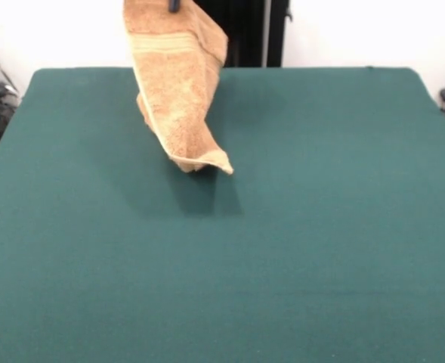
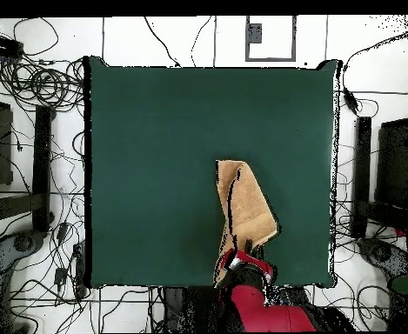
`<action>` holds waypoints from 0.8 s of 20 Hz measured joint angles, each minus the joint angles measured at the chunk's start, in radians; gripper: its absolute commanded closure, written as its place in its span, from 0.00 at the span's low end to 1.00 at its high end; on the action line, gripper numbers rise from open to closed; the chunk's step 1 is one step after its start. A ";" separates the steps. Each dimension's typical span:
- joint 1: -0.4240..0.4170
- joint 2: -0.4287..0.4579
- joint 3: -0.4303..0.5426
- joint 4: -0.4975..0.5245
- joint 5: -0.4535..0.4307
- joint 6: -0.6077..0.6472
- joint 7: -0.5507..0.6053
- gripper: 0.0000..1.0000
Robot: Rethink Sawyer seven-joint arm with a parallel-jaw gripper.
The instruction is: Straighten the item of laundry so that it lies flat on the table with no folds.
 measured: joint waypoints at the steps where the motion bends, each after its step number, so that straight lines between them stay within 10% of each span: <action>1: 0.000 -0.004 0.000 0.000 0.000 0.003 0.000 1.00; 9: -0.010 -0.035 0.005 0.009 0.000 0.011 0.000 1.00; 16: -0.248 -0.084 0.170 0.039 -0.004 0.035 -0.001 1.00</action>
